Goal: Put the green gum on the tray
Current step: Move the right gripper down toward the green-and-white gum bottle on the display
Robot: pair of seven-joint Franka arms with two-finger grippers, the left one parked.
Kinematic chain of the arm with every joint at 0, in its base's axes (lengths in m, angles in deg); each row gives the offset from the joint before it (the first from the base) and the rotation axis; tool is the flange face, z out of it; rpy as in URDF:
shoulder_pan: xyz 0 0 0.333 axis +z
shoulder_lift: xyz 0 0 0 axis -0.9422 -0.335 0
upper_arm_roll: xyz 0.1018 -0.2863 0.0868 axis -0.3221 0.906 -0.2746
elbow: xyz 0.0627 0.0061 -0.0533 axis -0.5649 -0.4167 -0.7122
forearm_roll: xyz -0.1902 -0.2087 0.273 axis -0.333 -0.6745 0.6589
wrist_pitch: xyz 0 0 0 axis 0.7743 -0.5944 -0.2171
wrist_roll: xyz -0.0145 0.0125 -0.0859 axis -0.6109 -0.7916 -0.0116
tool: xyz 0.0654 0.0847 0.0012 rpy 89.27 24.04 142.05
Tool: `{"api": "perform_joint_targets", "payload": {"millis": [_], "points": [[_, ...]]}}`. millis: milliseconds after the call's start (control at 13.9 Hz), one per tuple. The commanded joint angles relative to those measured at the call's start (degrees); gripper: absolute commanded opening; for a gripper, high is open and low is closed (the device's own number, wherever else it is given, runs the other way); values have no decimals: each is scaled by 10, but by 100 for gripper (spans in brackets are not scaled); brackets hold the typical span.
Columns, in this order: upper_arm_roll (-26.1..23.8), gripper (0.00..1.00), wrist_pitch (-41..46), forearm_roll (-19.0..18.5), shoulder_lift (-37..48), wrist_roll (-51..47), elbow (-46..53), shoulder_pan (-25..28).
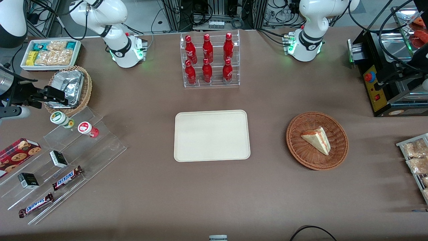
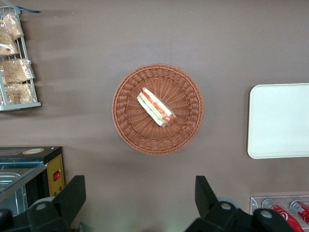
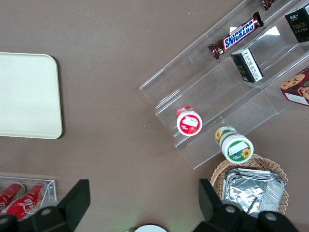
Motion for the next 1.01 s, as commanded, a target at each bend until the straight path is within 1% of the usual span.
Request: {"api": "perform_joint_targets", "payload": {"millis": [0, 359, 575, 719, 934], "points": [[7, 100, 15, -11, 4, -11, 4, 6], [11, 100, 12, -11, -3, -11, 1, 2], [27, 100, 4, -11, -4, -20, -9, 2], [51, 100, -16, -19, -4, 0, -25, 2], [63, 100, -100, -37, 13, 83, -103, -9]]}}
